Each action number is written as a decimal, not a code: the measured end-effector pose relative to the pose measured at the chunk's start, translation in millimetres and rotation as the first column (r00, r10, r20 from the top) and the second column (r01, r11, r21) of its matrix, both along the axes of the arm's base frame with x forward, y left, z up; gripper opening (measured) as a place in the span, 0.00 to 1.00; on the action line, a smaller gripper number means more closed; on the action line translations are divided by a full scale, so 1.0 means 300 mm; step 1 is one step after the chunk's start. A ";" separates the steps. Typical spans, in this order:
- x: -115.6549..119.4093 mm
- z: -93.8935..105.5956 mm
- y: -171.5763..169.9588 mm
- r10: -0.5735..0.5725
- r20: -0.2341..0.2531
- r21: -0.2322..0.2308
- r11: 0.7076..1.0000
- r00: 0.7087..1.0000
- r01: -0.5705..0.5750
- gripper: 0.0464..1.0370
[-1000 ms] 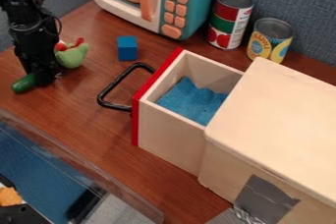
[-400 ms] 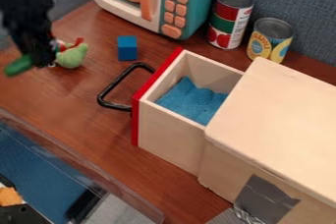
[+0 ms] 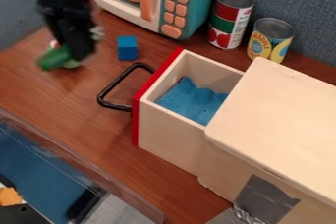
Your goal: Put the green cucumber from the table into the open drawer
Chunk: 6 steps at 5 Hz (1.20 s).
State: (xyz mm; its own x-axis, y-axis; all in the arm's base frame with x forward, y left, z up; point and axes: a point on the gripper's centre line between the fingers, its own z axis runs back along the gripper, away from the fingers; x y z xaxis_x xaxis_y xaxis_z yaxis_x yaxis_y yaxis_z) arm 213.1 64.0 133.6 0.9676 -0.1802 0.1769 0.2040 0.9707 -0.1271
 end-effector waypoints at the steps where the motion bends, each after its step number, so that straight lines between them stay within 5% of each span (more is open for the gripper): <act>1: 0.038 -0.001 -0.123 -0.034 -0.007 -0.013 0.999 0.999 0.034 0.29; 4: 0.260 -0.052 -0.346 -0.059 -0.061 -0.034 0.998 0.996 0.057 0.29; 6: 0.274 -0.104 -0.363 -0.087 -0.061 -0.029 0.996 0.994 0.085 0.33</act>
State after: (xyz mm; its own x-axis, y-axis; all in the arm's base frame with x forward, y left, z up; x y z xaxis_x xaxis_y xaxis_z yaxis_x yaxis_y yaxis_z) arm 295.4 -44.7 102.6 0.9579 -0.2595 0.1226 0.2777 0.9460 -0.1672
